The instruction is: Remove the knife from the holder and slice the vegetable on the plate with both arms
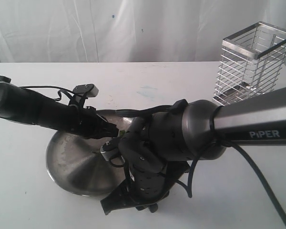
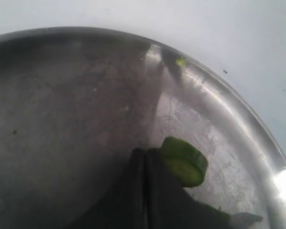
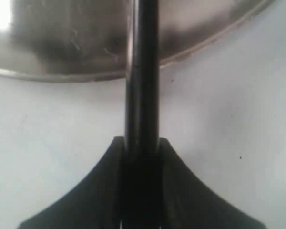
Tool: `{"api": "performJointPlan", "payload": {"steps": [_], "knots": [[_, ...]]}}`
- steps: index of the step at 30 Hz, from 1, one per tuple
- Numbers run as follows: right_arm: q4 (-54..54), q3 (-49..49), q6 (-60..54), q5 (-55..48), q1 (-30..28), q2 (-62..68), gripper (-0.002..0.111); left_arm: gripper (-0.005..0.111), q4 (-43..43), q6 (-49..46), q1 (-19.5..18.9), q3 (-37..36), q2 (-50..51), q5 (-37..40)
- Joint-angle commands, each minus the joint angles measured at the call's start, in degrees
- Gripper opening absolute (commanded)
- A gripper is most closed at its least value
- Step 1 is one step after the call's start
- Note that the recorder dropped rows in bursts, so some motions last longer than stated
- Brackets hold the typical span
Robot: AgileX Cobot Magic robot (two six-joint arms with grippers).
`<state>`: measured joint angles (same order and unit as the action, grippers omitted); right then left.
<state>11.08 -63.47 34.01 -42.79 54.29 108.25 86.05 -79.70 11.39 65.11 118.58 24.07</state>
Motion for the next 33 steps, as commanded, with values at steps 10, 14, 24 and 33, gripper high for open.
{"api": "performJointPlan", "payload": {"steps": [10, 14, 24, 33], "knots": [[0.83, 0.09, -1.24, -7.63, -0.67, -0.22, 0.0, 0.0, -10.99, 7.33, 0.21, -0.45, 2.09, 3.58], [-4.96, 0.09, -8.34, -8.78, -0.67, -0.08, 0.0, 0.0, -13.6, 10.6, 0.21, -0.45, 1.97, 3.73], [-7.46, 0.09, -11.34, -4.83, -0.67, 0.45, 0.0, 0.0, -9.92, 10.66, 0.21, -0.45, -5.85, 1.58], [-4.94, 0.09, -8.48, -2.07, -0.67, 0.45, 0.0, 0.0, -10.03, 11.45, 0.21, -0.71, -16.58, 3.03]]}}
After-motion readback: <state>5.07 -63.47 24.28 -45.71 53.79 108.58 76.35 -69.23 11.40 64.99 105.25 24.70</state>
